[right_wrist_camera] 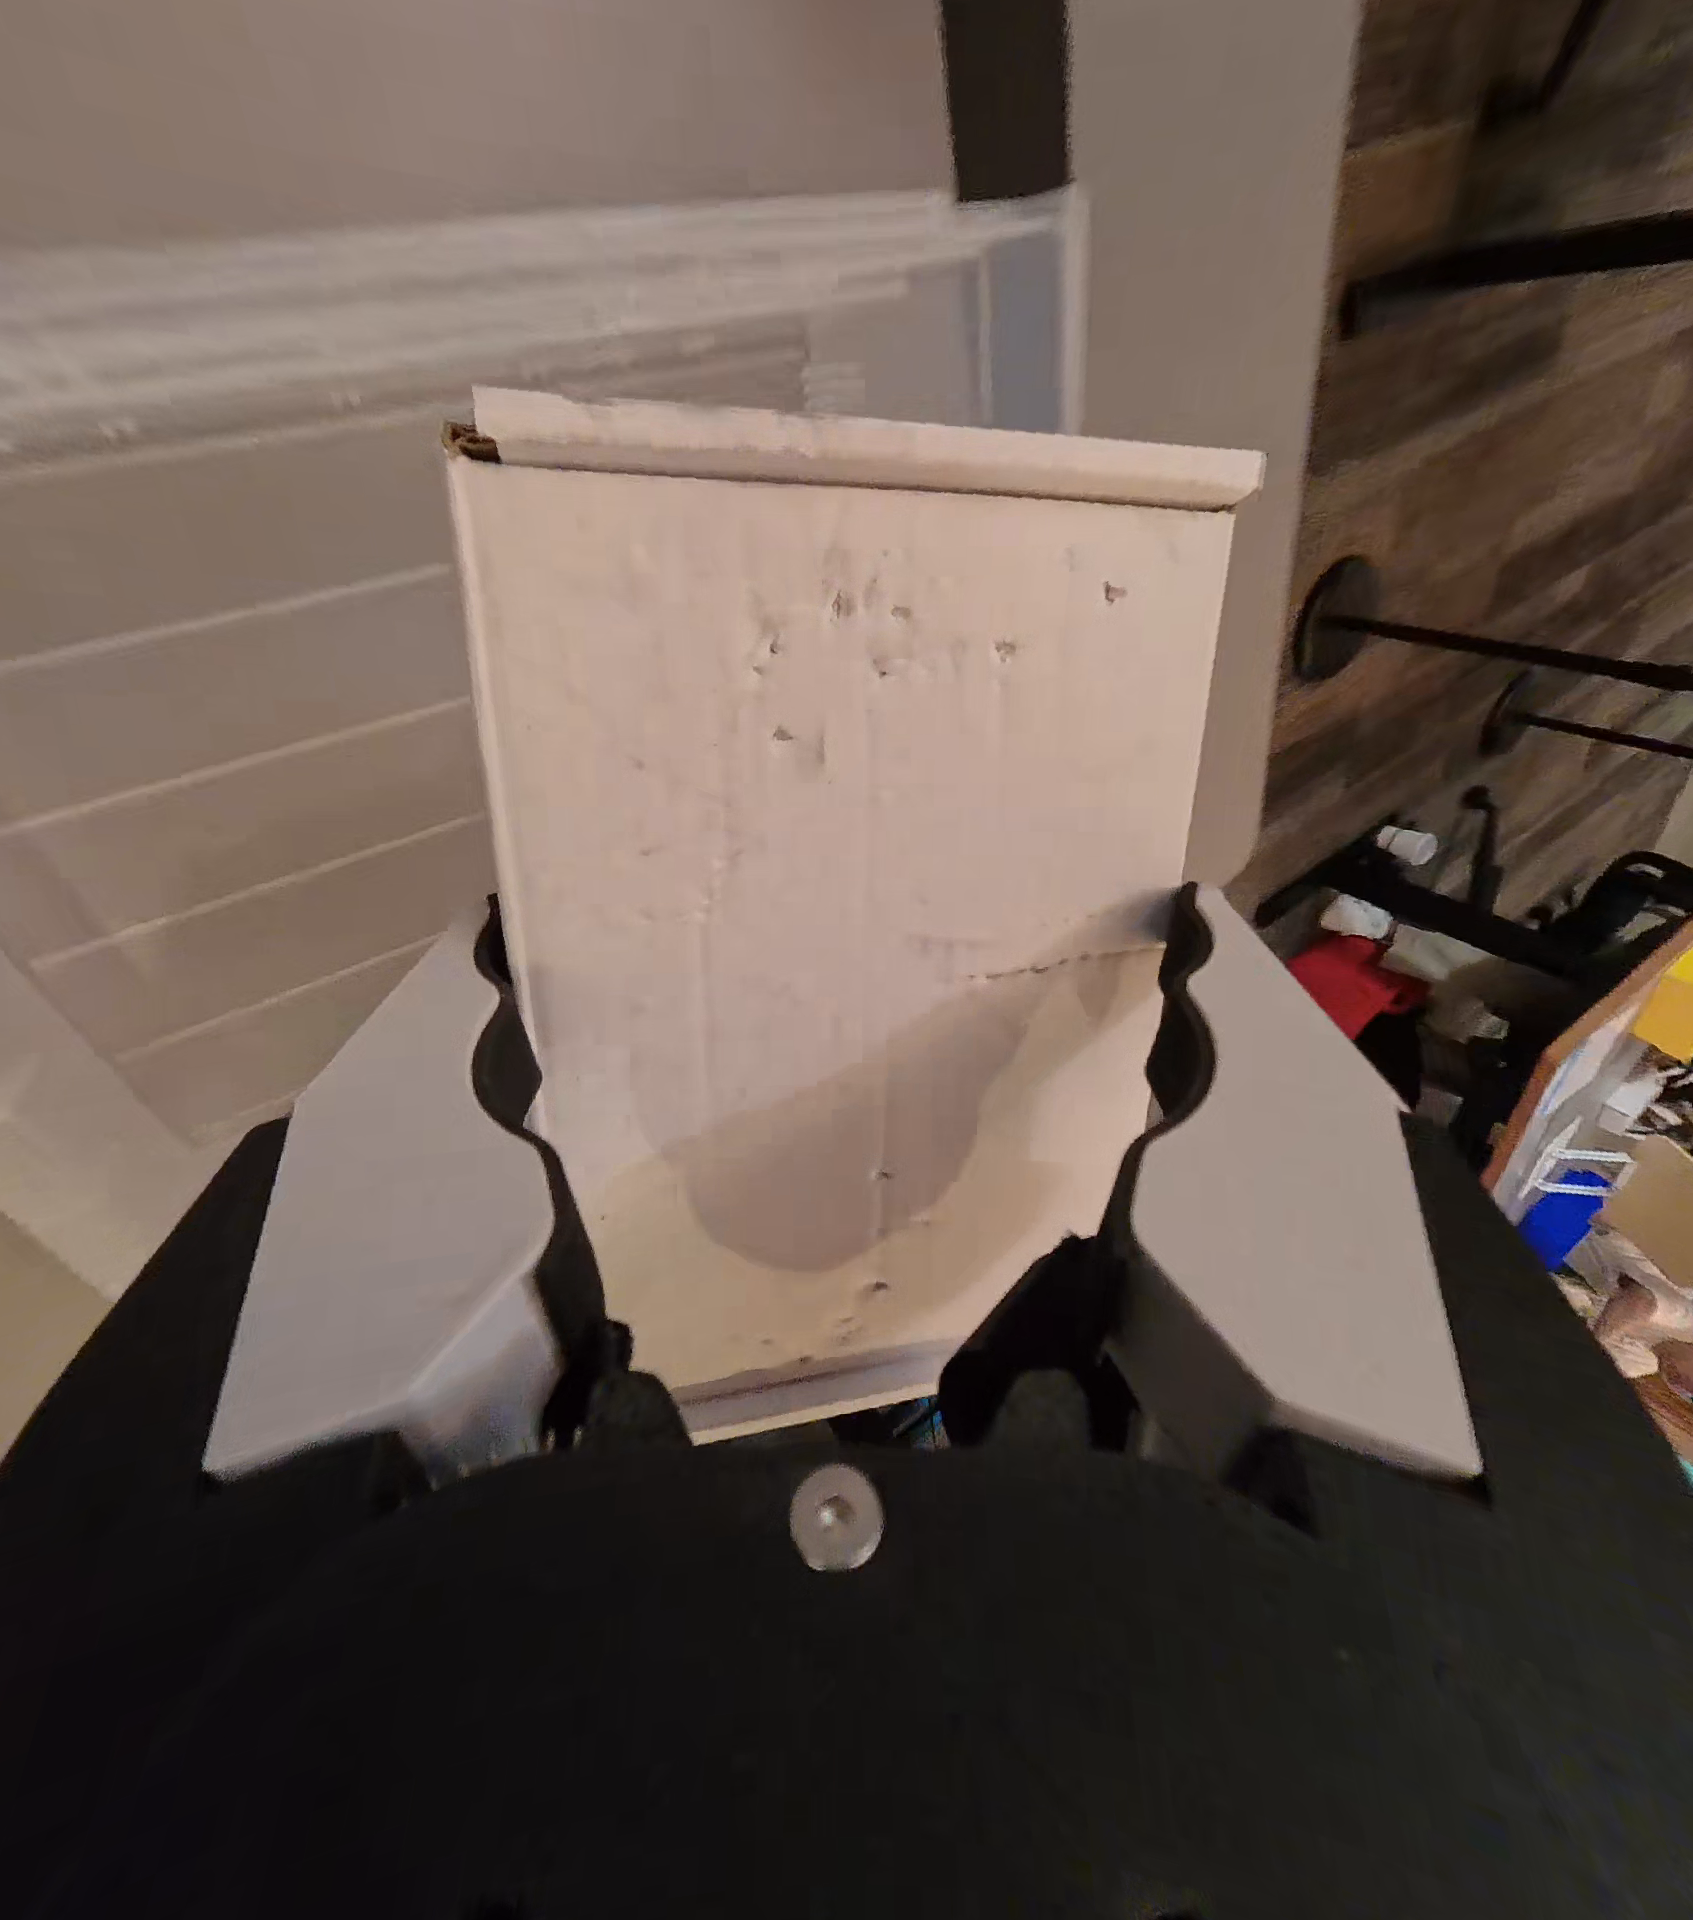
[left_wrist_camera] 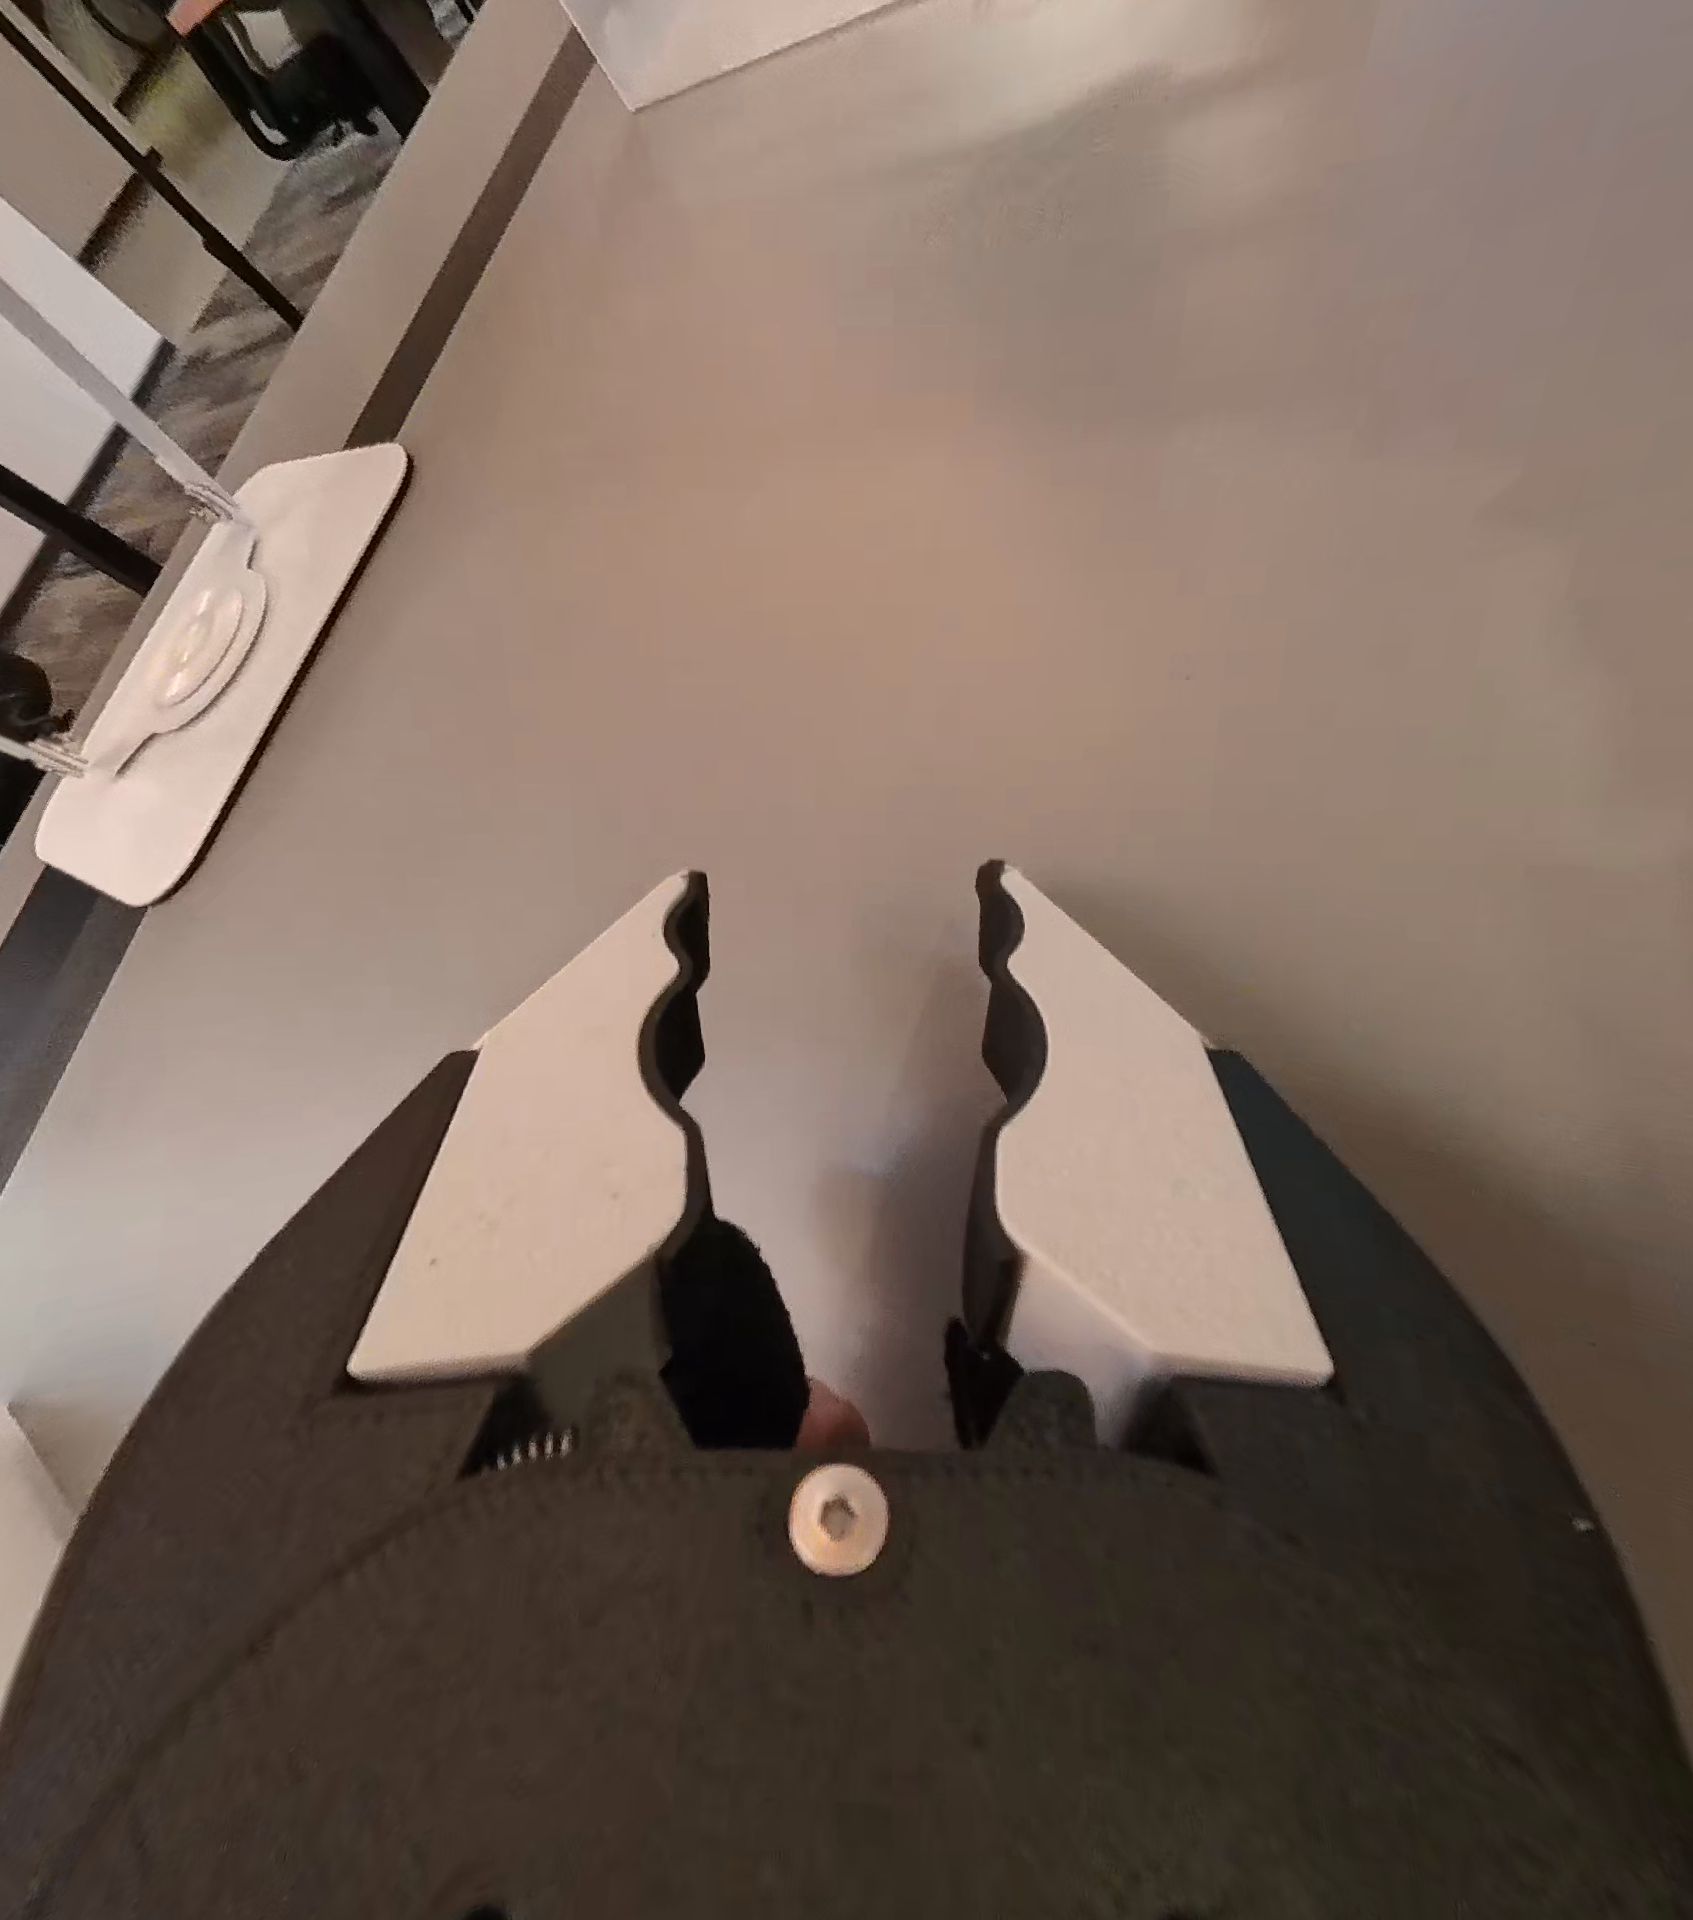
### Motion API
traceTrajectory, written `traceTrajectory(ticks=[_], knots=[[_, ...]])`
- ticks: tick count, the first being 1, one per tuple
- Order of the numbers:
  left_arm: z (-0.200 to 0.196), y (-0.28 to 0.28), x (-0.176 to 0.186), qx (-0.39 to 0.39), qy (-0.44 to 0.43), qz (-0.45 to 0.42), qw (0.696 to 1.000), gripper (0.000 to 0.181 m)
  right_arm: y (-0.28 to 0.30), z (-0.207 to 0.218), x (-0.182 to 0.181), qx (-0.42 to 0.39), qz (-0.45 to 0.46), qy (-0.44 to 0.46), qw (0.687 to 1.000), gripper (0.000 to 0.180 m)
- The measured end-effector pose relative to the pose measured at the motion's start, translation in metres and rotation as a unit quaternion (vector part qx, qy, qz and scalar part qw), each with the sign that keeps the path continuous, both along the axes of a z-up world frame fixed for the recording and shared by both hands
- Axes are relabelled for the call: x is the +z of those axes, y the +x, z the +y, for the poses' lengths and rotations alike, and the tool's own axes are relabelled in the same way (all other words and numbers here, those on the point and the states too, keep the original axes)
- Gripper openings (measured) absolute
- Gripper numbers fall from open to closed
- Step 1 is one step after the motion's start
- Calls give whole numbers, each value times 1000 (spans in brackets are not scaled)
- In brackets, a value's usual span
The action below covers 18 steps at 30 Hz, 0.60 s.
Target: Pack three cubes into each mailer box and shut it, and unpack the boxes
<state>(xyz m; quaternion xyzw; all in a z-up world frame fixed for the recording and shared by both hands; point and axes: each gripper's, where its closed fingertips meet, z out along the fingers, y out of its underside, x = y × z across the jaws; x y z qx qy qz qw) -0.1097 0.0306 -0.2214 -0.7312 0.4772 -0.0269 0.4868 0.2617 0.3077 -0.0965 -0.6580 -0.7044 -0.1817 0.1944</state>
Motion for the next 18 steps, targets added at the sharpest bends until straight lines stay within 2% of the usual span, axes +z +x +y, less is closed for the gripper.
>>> traceTrajectory(ticks=[5, 9, 14, 18], knots=[[0, 7, -1, -24, 4, 6, 1000, 57, 8, 14, -62, 15, -50, -50, 997, 121], [-2, 10, -6, -35, -9, 14, 999, 64, -1, 23, -95, 33, -68, -82, 994, 121], [-3, 12, -7, -39, -8, 21, 999, 61, 2, 30, -123, 28, -91, -116, 989, 120], [-3, 12, -8, -43, -9, 21, 999, 60, 8, 35, -121, 26, -107, -106, 988, 120]])
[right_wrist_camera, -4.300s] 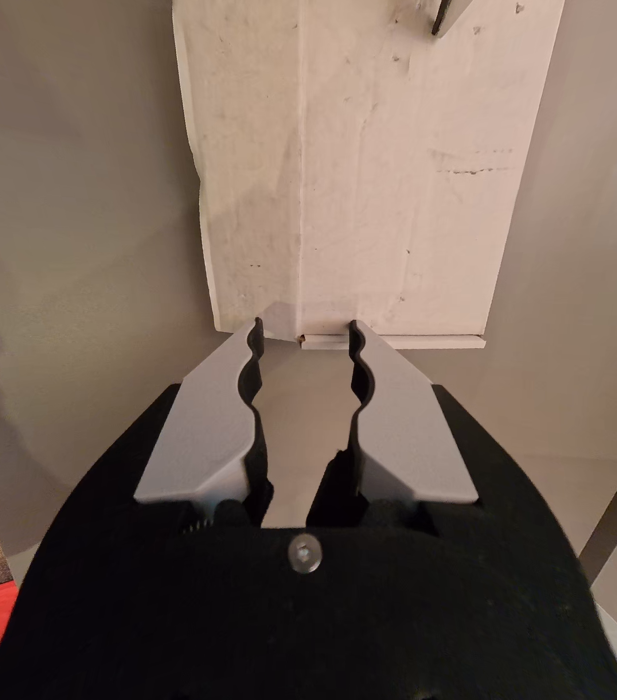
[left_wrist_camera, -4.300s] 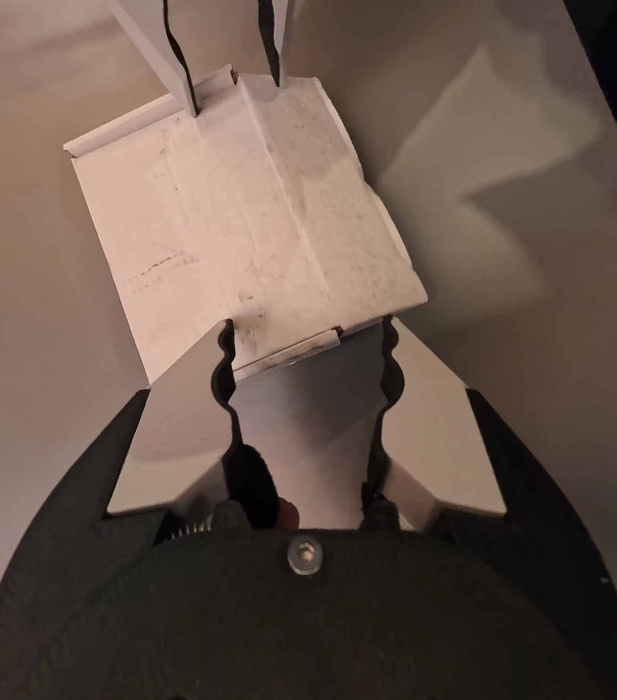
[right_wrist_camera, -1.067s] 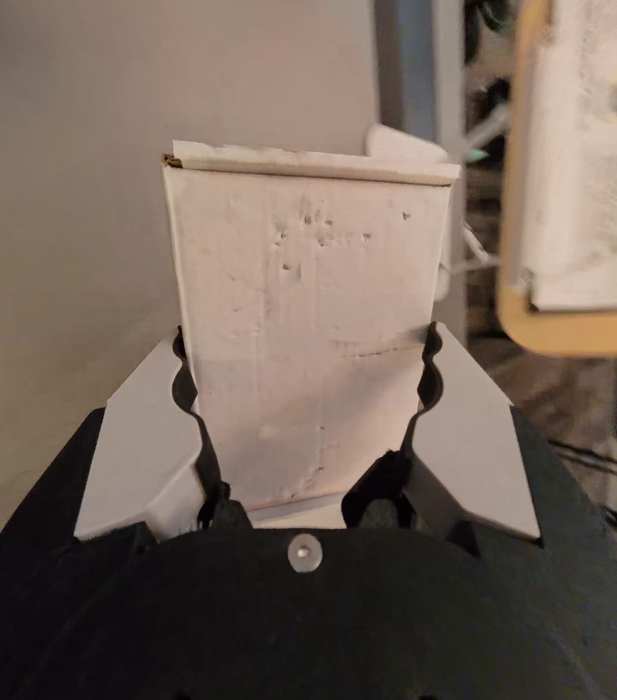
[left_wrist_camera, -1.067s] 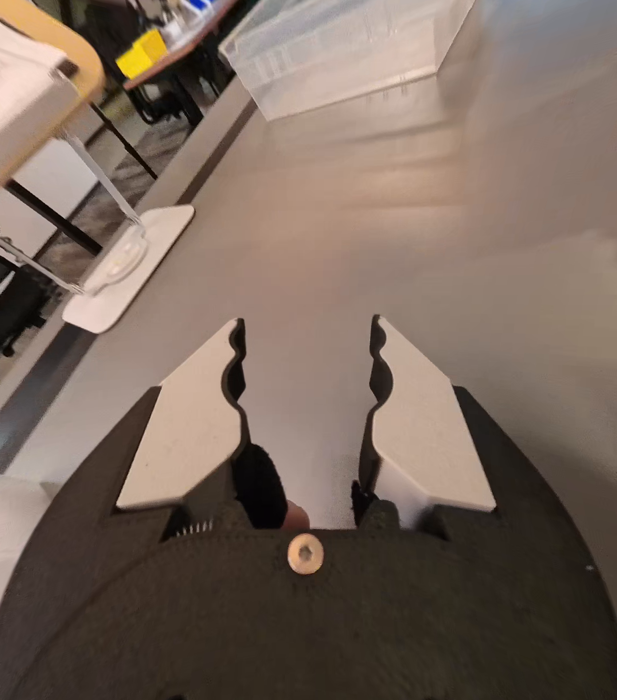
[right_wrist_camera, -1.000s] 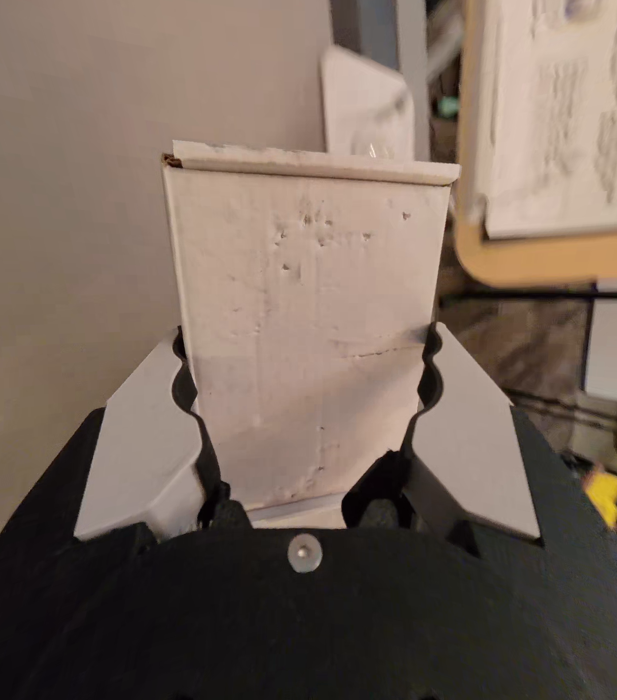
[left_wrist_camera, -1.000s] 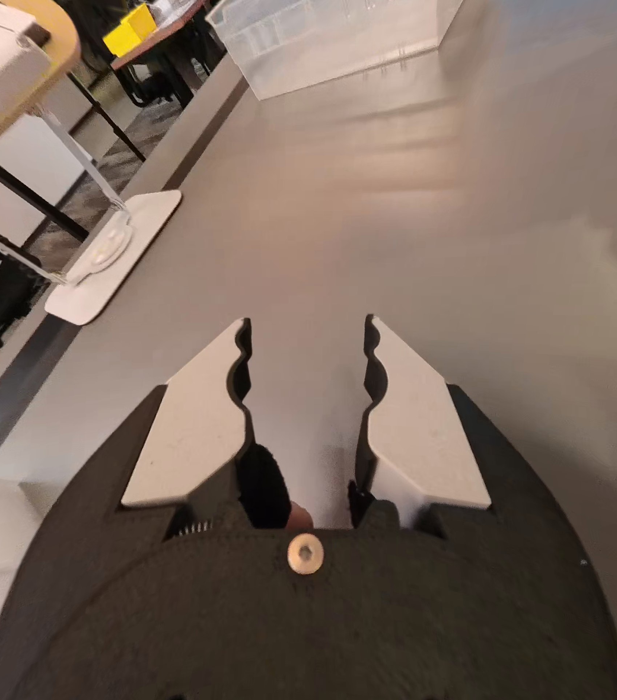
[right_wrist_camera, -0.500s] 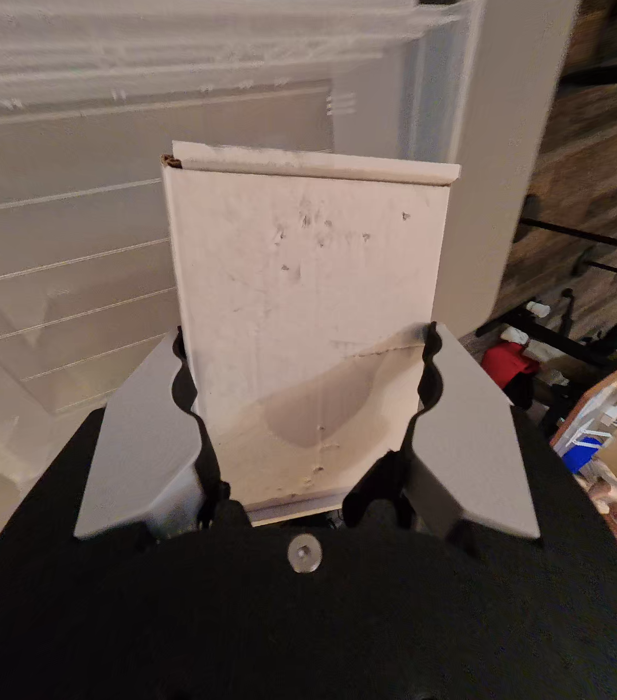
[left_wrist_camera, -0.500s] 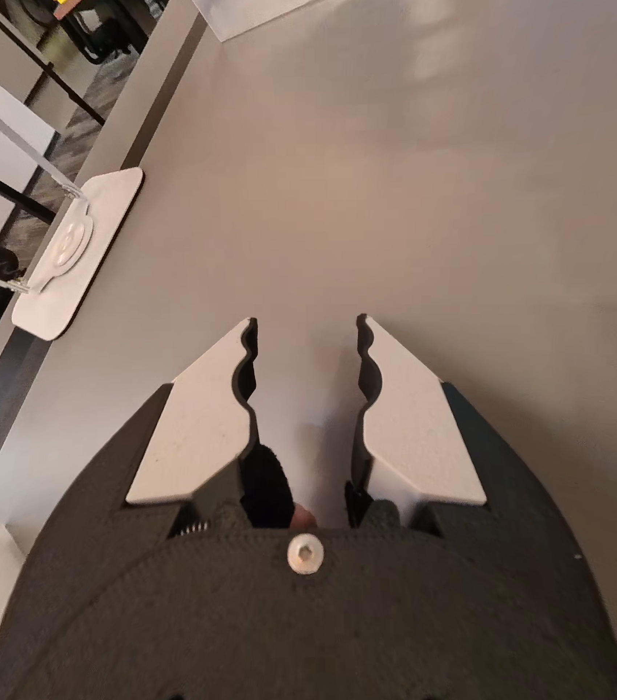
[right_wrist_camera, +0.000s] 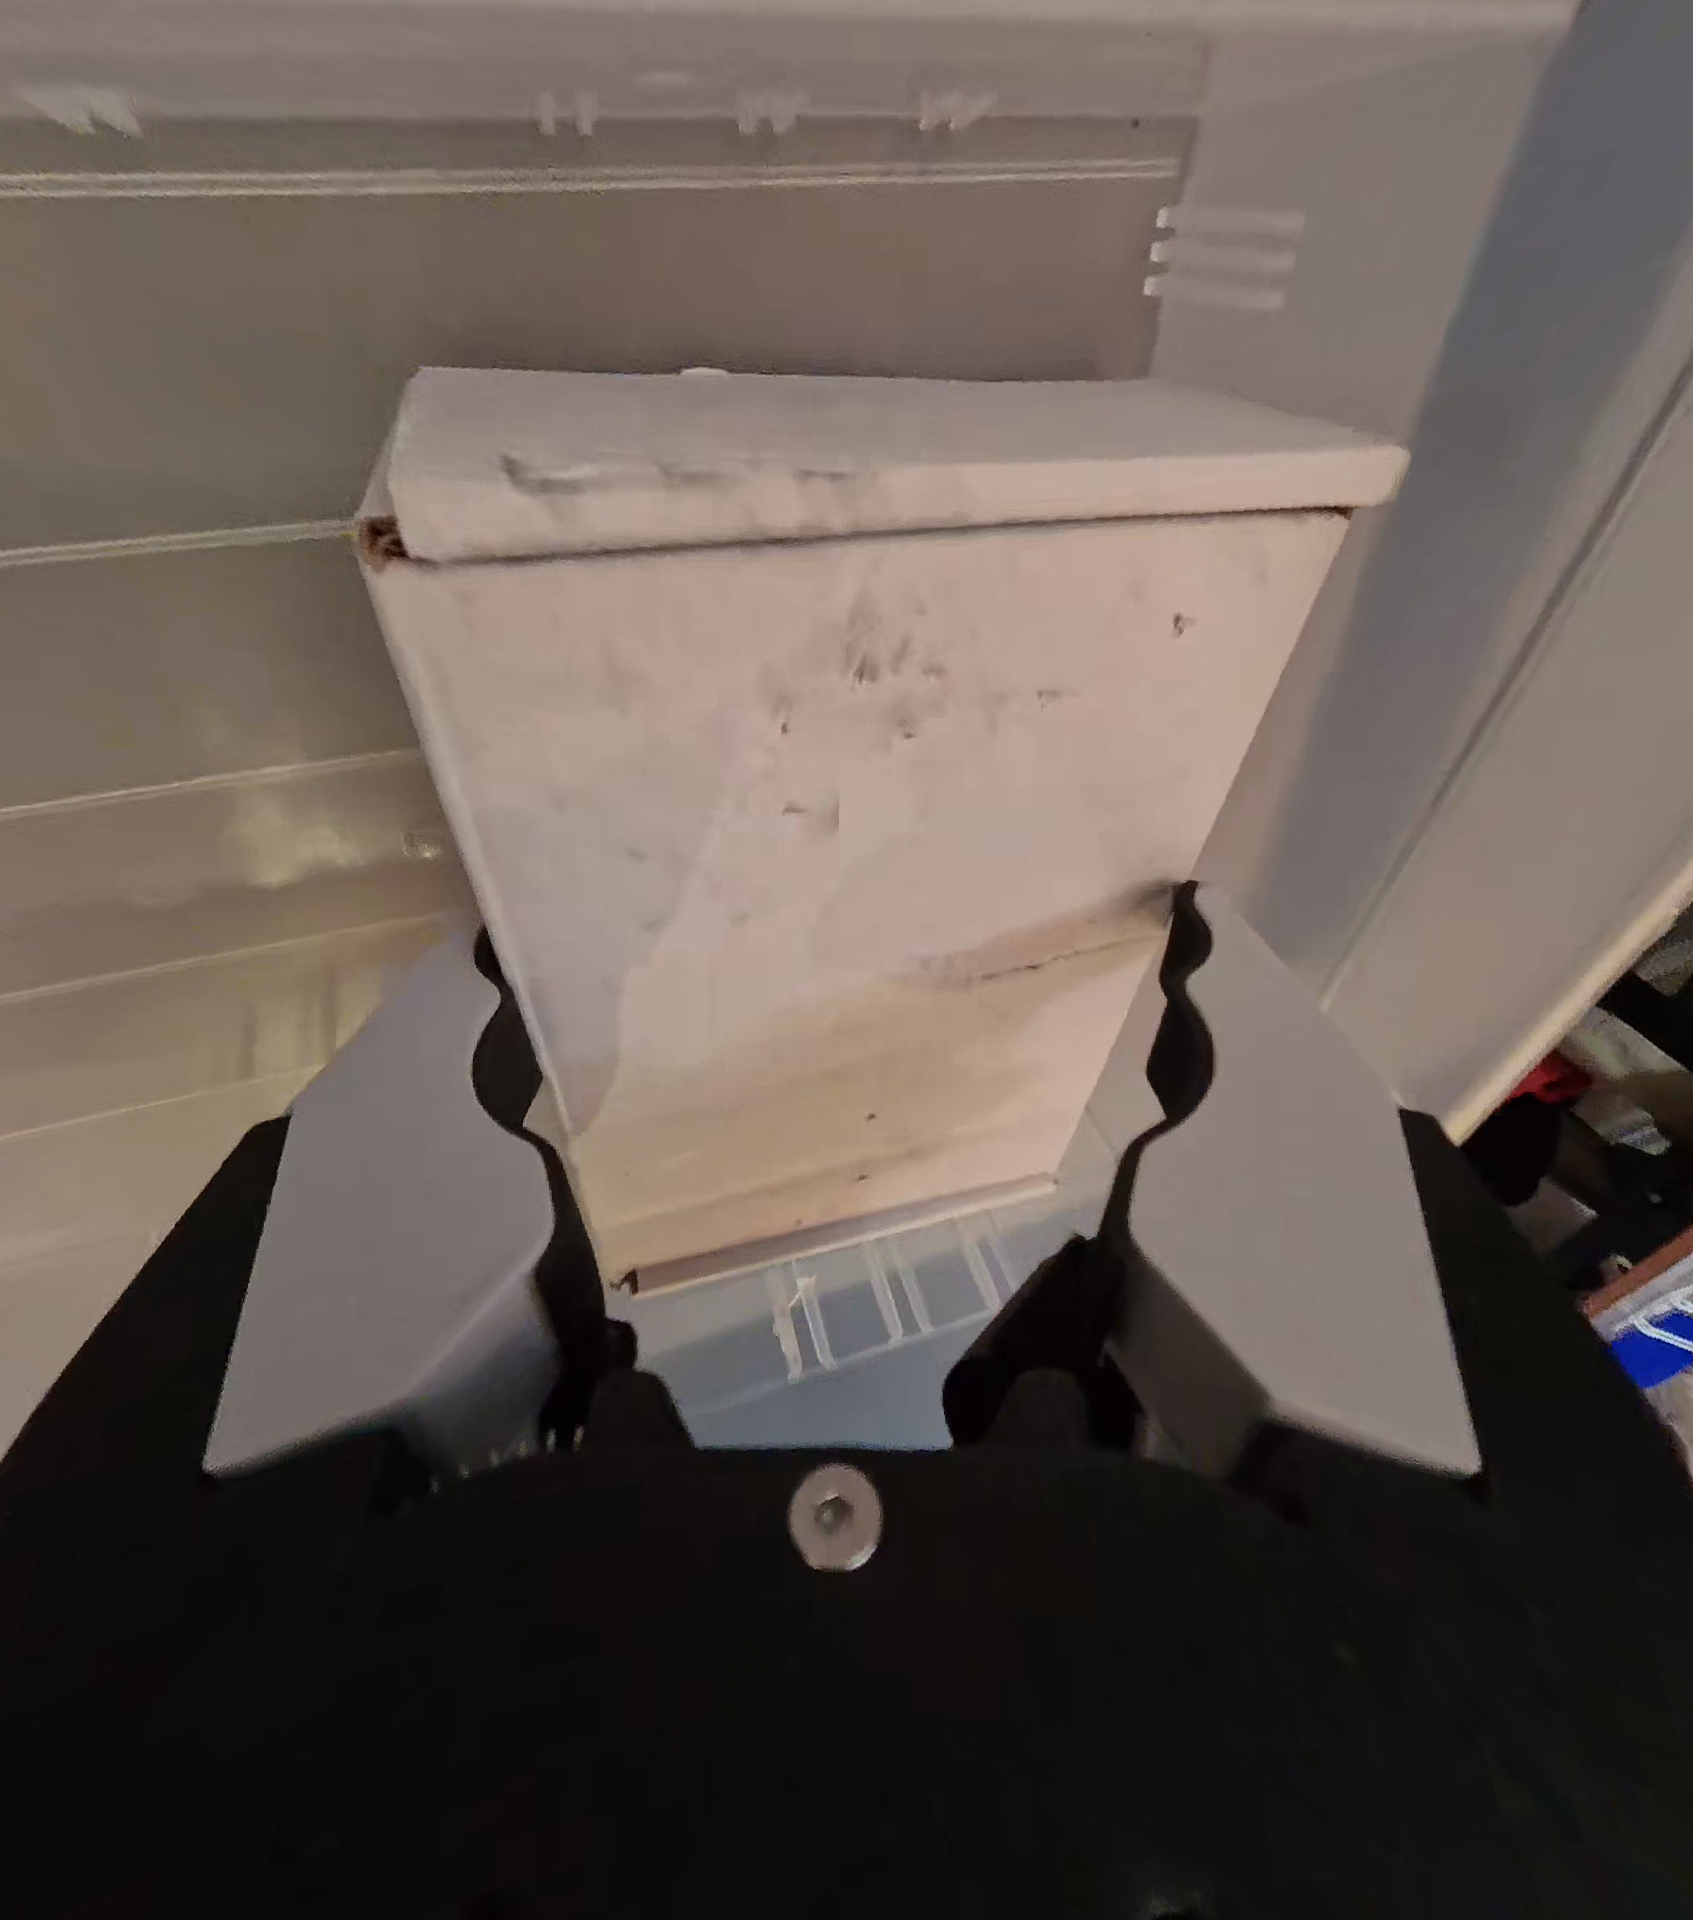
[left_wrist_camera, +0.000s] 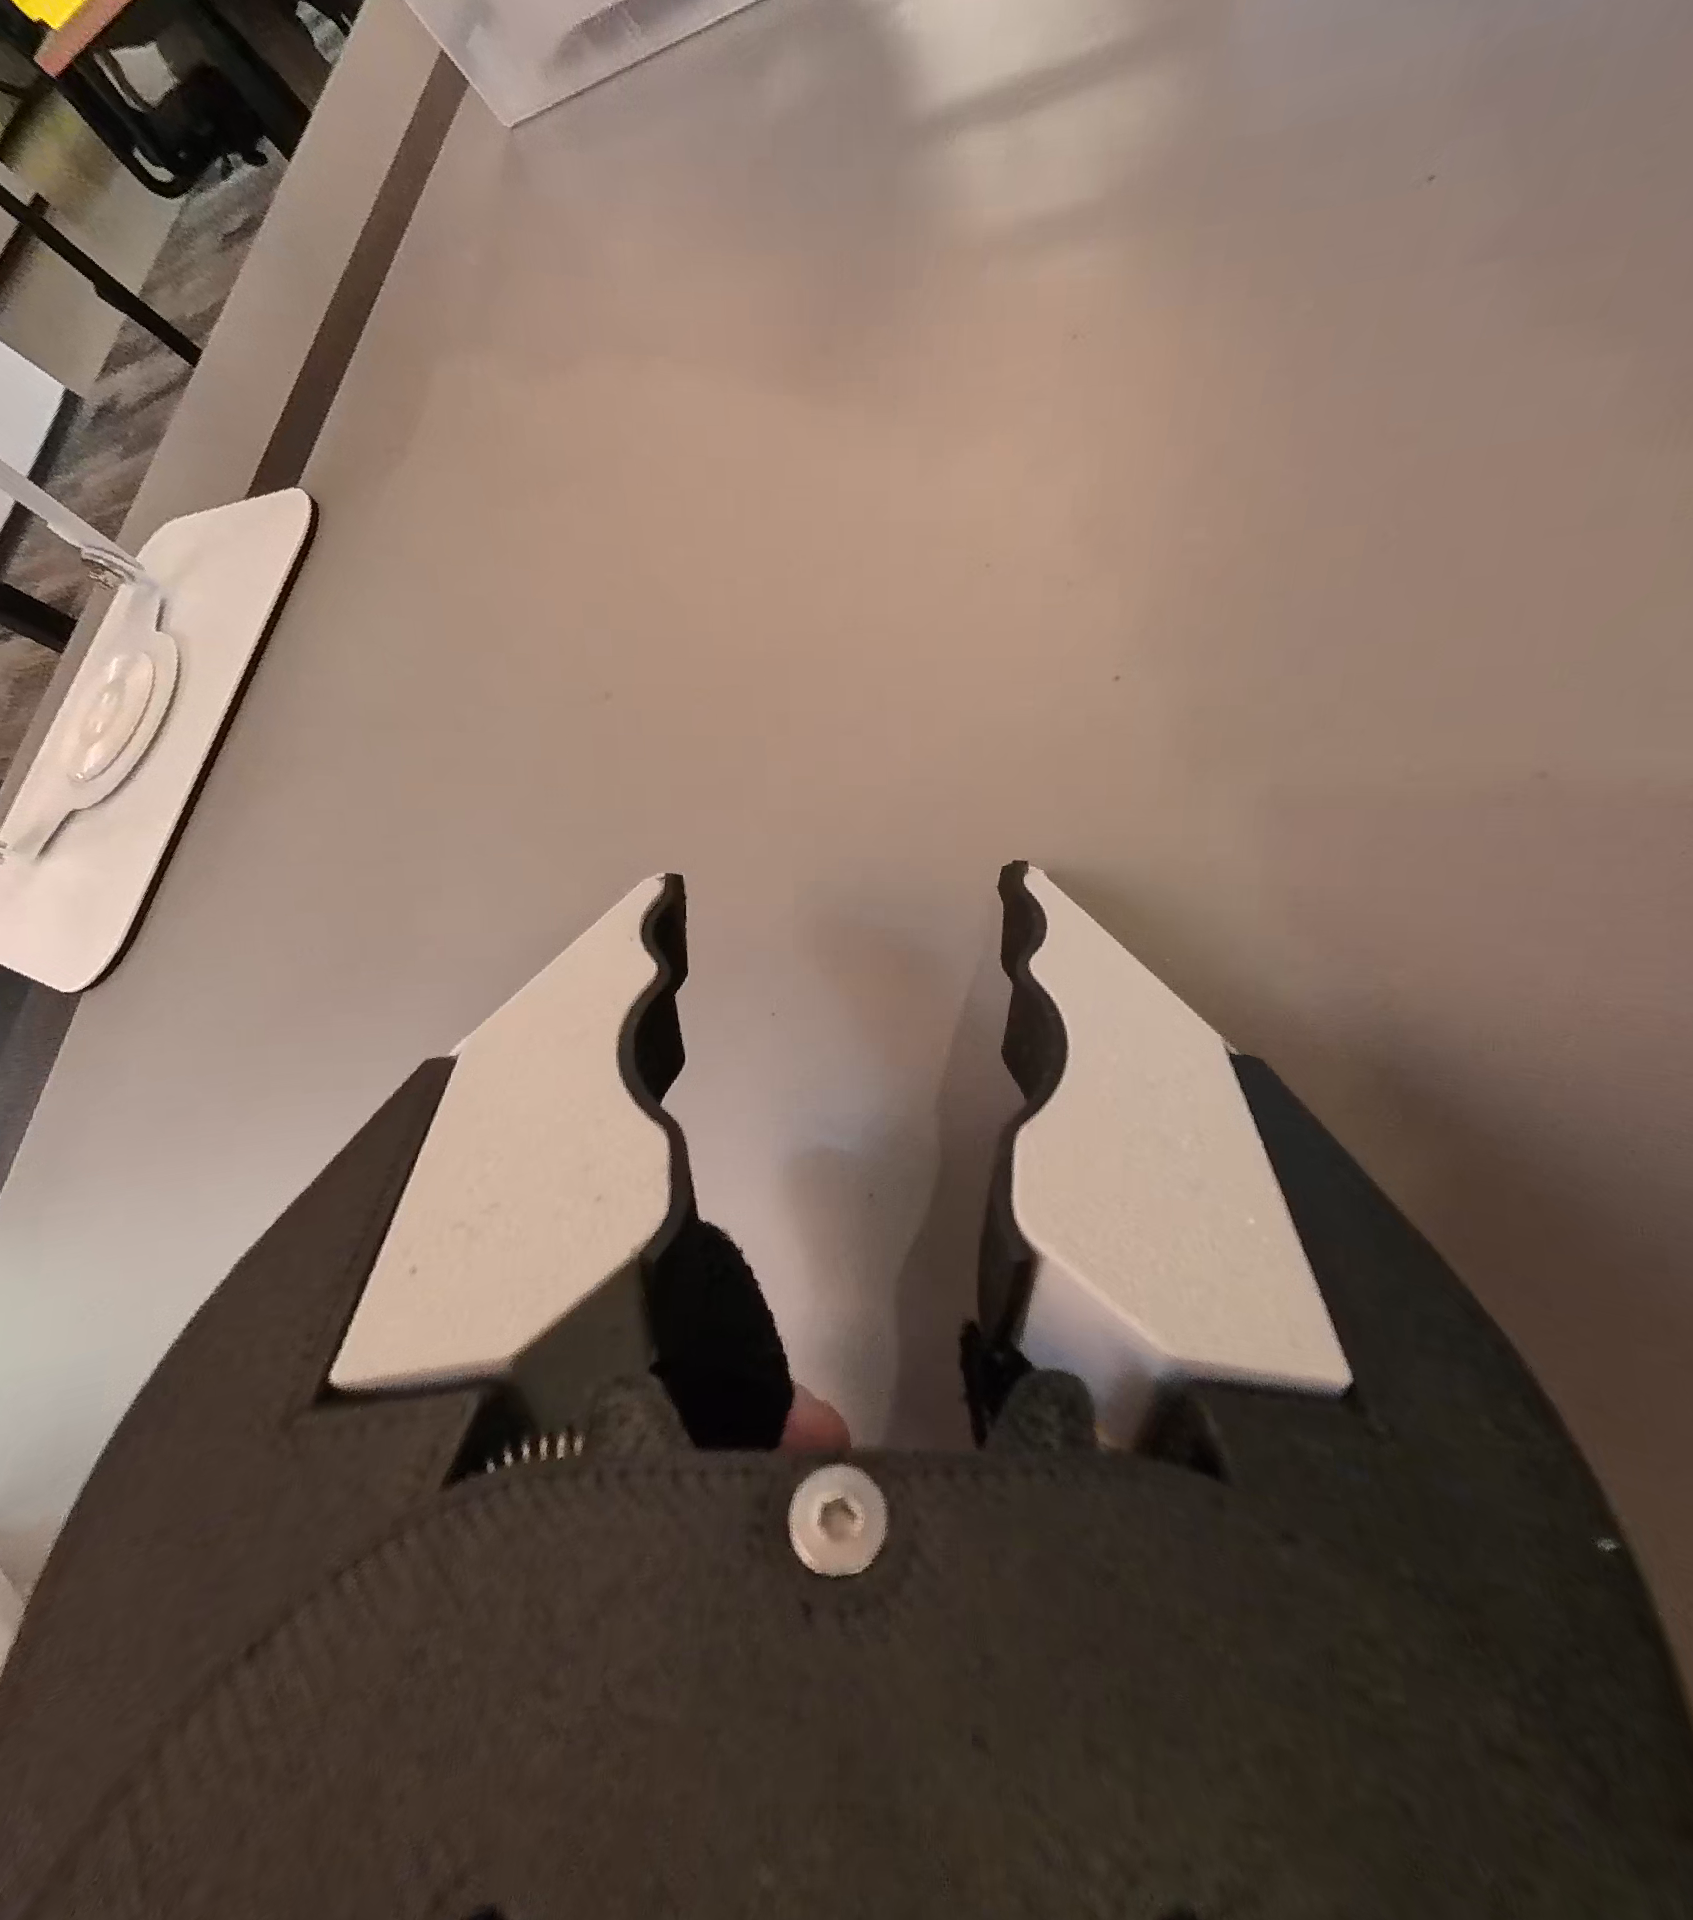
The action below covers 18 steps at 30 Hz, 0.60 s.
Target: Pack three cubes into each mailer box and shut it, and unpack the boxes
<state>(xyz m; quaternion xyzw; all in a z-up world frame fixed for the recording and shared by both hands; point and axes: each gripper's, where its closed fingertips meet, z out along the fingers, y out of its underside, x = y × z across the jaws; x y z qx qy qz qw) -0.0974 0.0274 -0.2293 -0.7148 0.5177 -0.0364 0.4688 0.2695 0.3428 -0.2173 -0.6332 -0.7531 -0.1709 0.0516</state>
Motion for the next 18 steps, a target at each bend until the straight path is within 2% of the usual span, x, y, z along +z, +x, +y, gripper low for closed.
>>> traceTrajectory(ticks=[3, 7, 10, 13, 14, 15, 18], knots=[[0, 1, 0, -3, 0, -2, 1000, 62, -3, -3, 11, 3, -4, 18, 1000, 114], [0, 1, 1, -2, 3, -2, 1000, 64, -10, -10, 37, -24, 27, 37, 999, 116], [1, 0, 2, 4, 15, -1, 1000, 68, -13, -14, 66, -38, 35, 86, 995, 114], [-2, 1, 6, 1, 15, -9, 1000, 85, -28, -23, 109, -42, 66, 167, 983, 103], [-7, 1, 8, -6, 5, -10, 1000, 93, -35, -34, 118, -41, 76, 174, 981, 104], [-15, 3, 15, -18, -2, -15, 1000, 101, -47, -49, 125, -34, 99, 170, 980, 103], [-31, -7, 63, -25, 31, -16, 999, 105, -76, -91, 143, 1, 150, 177, 973, 93]])
